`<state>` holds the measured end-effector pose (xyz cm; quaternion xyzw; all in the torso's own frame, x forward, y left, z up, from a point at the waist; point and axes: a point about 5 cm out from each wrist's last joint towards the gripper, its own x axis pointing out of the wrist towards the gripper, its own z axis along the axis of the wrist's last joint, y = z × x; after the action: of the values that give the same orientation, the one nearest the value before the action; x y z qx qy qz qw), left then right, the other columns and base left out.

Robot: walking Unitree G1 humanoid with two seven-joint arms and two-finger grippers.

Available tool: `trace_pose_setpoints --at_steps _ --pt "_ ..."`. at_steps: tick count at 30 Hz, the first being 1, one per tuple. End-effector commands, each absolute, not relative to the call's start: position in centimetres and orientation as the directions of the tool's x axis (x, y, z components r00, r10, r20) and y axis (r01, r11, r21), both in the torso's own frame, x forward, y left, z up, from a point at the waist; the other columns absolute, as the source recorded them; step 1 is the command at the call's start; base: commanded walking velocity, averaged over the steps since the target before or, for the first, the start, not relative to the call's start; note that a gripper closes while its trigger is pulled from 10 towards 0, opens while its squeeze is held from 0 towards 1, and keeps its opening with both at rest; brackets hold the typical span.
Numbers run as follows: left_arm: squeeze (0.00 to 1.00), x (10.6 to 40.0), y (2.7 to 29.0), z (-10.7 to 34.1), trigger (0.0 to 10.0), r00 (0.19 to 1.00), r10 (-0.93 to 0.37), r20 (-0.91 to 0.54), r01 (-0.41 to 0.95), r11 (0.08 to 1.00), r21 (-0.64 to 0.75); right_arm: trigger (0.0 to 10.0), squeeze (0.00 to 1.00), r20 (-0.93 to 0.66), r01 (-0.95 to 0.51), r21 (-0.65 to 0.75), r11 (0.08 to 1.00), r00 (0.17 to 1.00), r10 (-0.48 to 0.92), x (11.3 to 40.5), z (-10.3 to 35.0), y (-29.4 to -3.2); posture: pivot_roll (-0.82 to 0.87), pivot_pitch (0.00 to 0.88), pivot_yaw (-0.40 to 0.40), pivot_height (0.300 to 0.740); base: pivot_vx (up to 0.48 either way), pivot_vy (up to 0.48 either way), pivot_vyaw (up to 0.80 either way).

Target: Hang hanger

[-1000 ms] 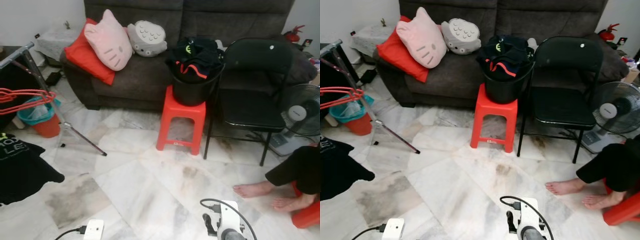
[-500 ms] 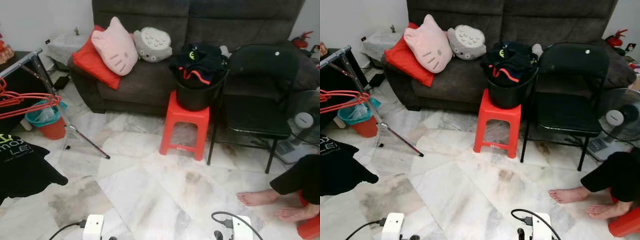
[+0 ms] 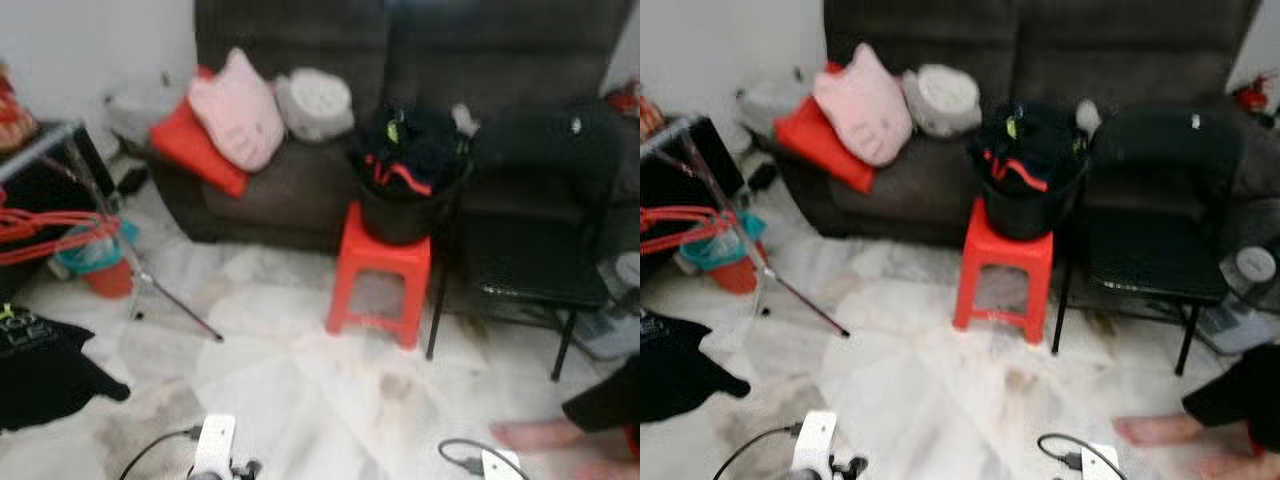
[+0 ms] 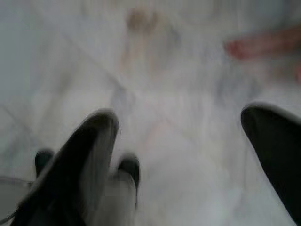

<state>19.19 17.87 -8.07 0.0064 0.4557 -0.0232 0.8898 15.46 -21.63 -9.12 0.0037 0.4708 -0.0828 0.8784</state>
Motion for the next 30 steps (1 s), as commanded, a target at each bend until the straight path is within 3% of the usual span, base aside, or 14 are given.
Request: trace_pose_setpoints --at_steps 1,30 --pt "0.00 18.9 18.1 -8.2 10.0 0.571 -0.030 -0.820 0.053 0.999 0.001 10.0 0.00 -0.830 0.146 -0.054 0.988 0.544 -0.125 15.4 -9.3 -20.9 0.11 0.000 -0.019 0.740 0.296 0.000 0.00" --pt "0.00 18.6 18.4 -8.3 10.0 0.562 -0.039 -0.826 0.079 0.997 0.006 10.0 0.00 -0.802 0.140 -0.040 0.989 0.586 -0.116 16.7 -8.8 -20.4 0.09 0.000 -0.010 0.740 0.303 0.000 0.00"
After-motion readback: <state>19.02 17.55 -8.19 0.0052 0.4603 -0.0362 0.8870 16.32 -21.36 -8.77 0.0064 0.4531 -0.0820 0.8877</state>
